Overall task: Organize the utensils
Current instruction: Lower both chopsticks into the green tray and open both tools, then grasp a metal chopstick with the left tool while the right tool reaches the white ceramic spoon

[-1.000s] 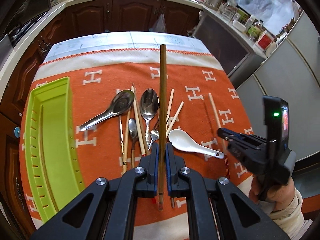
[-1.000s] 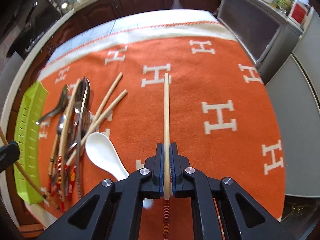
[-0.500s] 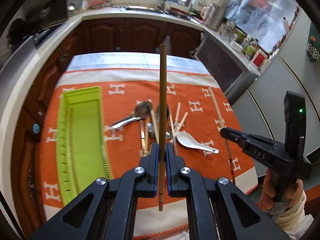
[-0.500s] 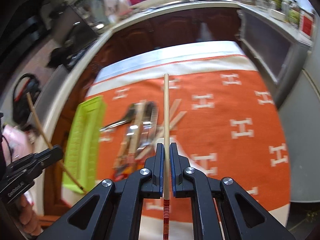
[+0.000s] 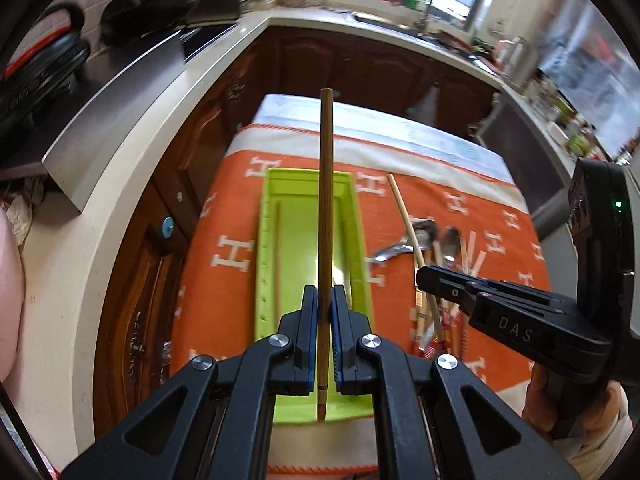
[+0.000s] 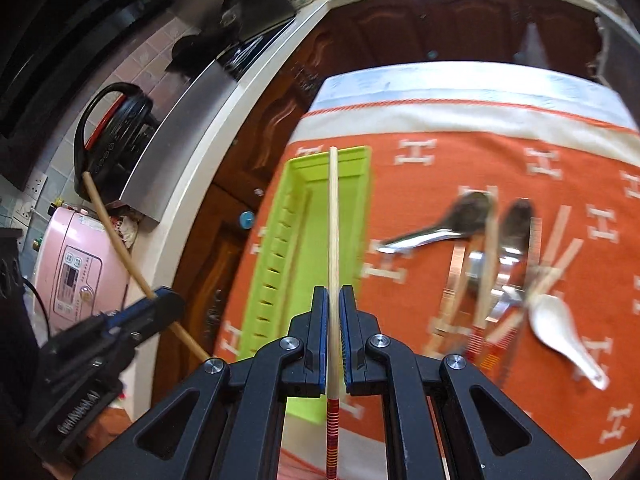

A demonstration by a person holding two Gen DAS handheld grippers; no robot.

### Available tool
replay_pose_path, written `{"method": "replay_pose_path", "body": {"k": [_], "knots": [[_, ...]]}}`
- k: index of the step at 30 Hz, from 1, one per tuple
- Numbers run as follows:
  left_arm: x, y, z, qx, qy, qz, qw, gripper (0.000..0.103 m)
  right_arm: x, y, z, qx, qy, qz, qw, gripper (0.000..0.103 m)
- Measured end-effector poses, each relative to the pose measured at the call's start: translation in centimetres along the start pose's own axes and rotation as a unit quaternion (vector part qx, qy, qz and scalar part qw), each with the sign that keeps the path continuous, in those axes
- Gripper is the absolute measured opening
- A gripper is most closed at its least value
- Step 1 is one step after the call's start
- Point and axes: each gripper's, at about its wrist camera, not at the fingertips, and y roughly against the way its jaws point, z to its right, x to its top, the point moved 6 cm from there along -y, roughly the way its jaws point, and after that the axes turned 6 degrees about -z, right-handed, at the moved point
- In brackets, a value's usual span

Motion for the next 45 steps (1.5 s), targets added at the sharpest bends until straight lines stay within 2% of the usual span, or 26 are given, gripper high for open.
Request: {"method": "replay_pose_path", "body": {"k": [6,13,17,19,23,30,34,39,41,45], "knots": [[1.3,-4.6,-2.0,0.003,0.017,-0.035,0.9992,0.004,2.6,-6.2,-2.2,0.004,-0.015,-0.029,0.999,0.005],[1.0,-9.7,-2.7,0.005,0.023,-0.074,0.997,0.005,3.5,-11.6,-0.8,-0.011,-0.022,-0.058,0.998,0.007],[0.9,-10.7,-3.0,0.008,0.028,-0.079,0.9964,0.015,3.8,-13.1,0.0,-0.022,-0.025,-0.065,0.997,0.01],[0.8,-10.8,-3.1,0.009,0.029,-0.076,0.9966,0.018,4.1,-13.3,0.3,-0.028,-0.026,-0.059,0.998,0.015],[0.7,-10.5,-3.3,0.009,0.034,-0.068,0.997,0.027,4.2,-12.6,0.6,-0.034,-0.019,-0.049,0.998,0.016],[0.6,-9.6,-3.3,0.01,0.044,-0.051,0.9977,0.031,3.3,-11.2,0.6,-0.055,0.002,-0.044,0.998,0.017],[0.6,-8.7,-2.9,0.012,0.045,-0.033,0.9984,0.043,2.5,-10.6,1.0,-0.057,0.004,-0.046,0.997,0.017],[0.2,-7.9,-2.1,0.012,0.037,-0.025,0.9989,0.05,1.5,-9.4,1.7,-0.061,0.003,-0.041,0.997,0.017],[0.1,-7.6,-1.5,0.016,0.029,-0.019,0.9993,0.059,1.2,-8.6,2.1,-0.06,0.0,-0.036,0.998,0.017],[0.0,-7.0,0.0,0.019,0.01,-0.009,0.9997,0.063,1.0,-6.7,3.1,-0.06,-0.008,-0.022,0.998,0.017]]}}
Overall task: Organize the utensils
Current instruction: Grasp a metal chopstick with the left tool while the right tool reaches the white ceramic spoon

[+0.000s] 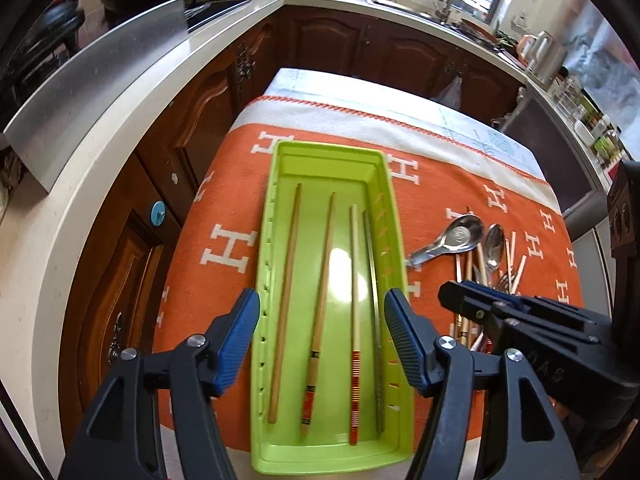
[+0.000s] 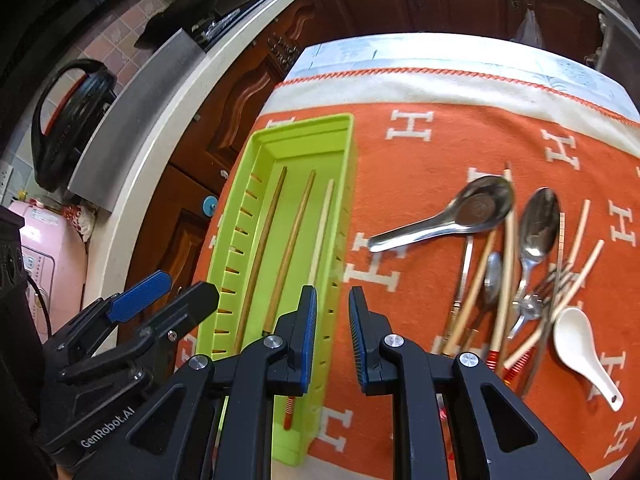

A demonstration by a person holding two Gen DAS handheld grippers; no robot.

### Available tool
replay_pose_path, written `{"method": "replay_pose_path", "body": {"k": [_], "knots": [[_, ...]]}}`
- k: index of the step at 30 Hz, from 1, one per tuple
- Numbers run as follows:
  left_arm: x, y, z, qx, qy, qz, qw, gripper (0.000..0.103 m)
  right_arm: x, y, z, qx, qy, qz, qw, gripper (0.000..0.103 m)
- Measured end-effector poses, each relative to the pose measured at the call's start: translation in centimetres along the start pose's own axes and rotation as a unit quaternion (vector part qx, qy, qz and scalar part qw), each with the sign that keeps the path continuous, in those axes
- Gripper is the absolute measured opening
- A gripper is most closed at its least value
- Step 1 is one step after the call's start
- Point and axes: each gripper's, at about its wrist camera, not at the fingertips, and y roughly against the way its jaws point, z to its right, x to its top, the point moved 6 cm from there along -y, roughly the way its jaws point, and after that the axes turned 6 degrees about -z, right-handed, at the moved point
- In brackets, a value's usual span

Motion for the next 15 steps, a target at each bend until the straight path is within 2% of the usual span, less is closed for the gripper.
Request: {"method": "replay_pose_path", "body": {"k": [5,15], "knots": [[-0.1,0.6,2.5,-0.004,-0.023,0.008,0.9997,0.07,-0.5,2.6,2.3,-0.001,-0.016,0.018,1.0,0.017],[-0.5,0.1,8.9,-0.037,-0.066,0.005,0.9971,0.071,-2.4,6.9,10.3,0.002,-0.075,0.041,0.996,0.017]]}}
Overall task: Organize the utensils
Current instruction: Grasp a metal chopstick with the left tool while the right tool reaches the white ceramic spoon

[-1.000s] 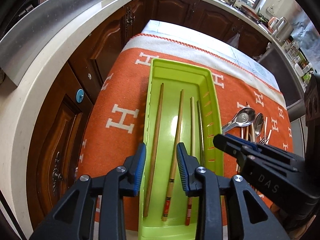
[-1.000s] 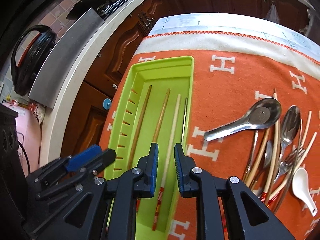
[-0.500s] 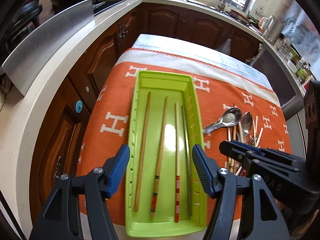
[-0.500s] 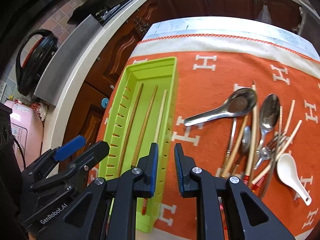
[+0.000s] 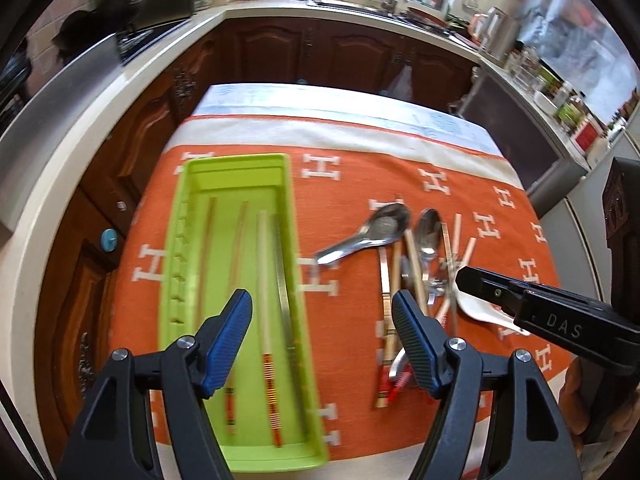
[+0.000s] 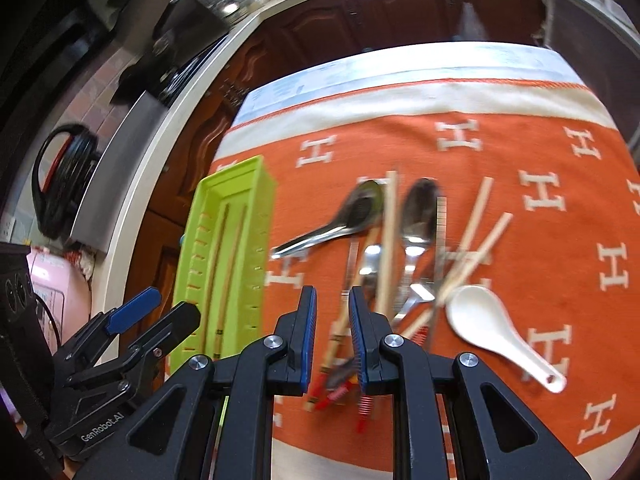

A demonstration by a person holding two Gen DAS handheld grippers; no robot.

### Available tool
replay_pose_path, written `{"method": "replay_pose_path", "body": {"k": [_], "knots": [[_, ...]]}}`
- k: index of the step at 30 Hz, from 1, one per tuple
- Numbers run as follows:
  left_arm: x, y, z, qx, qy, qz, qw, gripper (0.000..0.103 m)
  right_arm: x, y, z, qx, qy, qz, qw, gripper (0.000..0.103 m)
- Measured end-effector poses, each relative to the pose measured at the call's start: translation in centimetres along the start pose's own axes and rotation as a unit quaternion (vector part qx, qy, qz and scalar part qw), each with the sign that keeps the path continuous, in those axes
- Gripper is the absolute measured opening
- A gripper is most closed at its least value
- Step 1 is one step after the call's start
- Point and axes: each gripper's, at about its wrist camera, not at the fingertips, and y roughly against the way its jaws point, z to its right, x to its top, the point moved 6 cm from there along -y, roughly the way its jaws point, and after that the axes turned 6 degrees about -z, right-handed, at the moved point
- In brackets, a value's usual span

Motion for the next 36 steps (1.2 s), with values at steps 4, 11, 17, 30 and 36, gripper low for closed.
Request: {"method": "replay_pose_path", "body": {"k": [4,11,17,30,36], "knots": [[0.3,-0.9,2.7,-0.018,-0.008,-0.004,0.9998,0.07,-0.3,1.1,3.5,-0.005,-0.021,0.003,1.0,0.017],[1.1,-3.2,7.1,-0.041,-0.022,-0.008,0.9989,0.07,-1.0,1.2,9.0,-0.022,-0.049,-0.005,0.999,0.017],[1.8,-5.9,10.1,-0.06,-0.036,-0.021,0.9973,0.07,-1.7,0.6,12.7,-0.023,-0.073,-0.012,0.997,0.017],[1.7,-11.9,14.3,-0.068,-0.068,-0.075,0.9925,0.026,-1.8,-1.1,15.9,-0.012,-0.087,-0.021,0.996,0.017],[1.5,-13.1,14.7,-0.068,-0.072,-0.086,0.9914,0.015,-1.8,-1.8,16.4,-0.007,-0.087,-0.023,0.996,0.017]]}}
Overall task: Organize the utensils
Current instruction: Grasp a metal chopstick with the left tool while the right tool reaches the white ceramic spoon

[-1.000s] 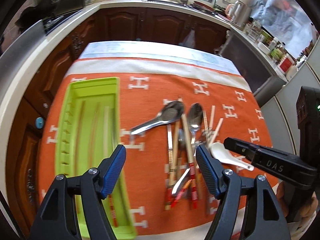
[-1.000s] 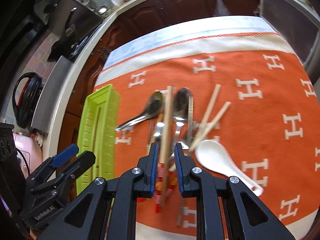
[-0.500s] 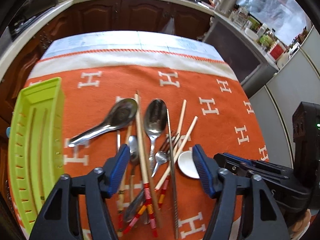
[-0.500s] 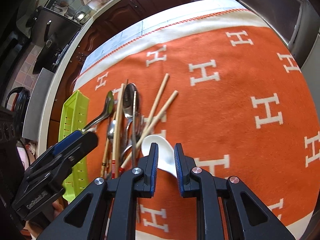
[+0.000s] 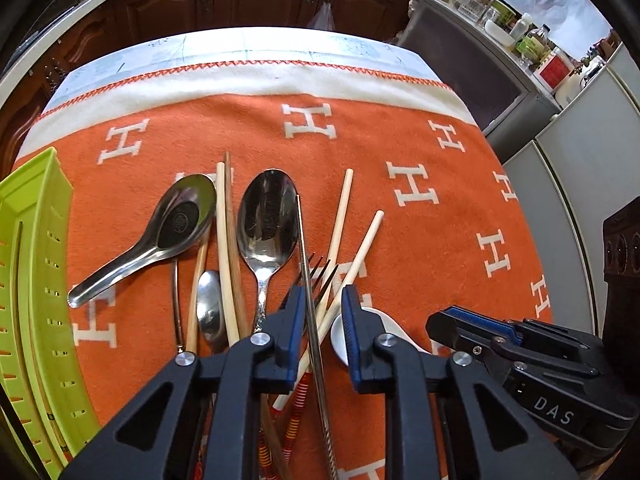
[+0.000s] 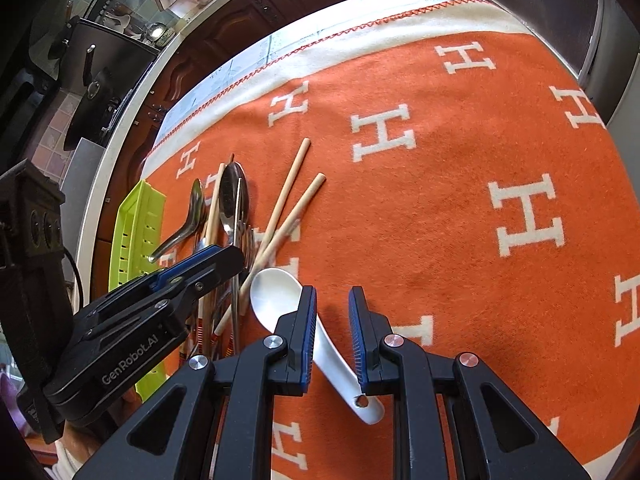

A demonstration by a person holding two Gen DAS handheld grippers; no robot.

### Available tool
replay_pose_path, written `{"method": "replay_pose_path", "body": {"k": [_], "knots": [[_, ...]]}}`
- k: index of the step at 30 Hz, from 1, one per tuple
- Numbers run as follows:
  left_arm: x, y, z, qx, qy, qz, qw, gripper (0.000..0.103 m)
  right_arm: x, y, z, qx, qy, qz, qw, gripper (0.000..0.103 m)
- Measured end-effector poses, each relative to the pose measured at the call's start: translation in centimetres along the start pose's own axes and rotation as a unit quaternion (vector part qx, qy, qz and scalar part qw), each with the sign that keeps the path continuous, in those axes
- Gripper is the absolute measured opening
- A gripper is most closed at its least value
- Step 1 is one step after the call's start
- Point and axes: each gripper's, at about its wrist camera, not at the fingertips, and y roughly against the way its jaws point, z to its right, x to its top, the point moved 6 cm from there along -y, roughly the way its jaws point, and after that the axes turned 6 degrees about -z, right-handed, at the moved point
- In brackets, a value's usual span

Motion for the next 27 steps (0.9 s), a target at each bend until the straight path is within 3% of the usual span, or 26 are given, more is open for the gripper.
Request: {"method": "replay_pose_path", "body": {"k": [11,15,27], "knots": [[-0.2,-1.4,0.0,0.009,0.001,-0.01,0.9999,0.012,0.0,-0.7,0.0,0.0,0.013,-0.005,1.0,0.017],[-0.1,-1.5,0.0,0.012,-0.001,-0.008,0.9999,0.005,0.0,-0.9,-0.2,-0.001,0.017,-0.007,1.0,0.017],[-0.6,-0.2,-0.4,0.017,-0.011,0.003,0.9998,0.003,0.2,-1.4,-0.8,-0.012,0.041,-0.013,0.999,0.017]]}}
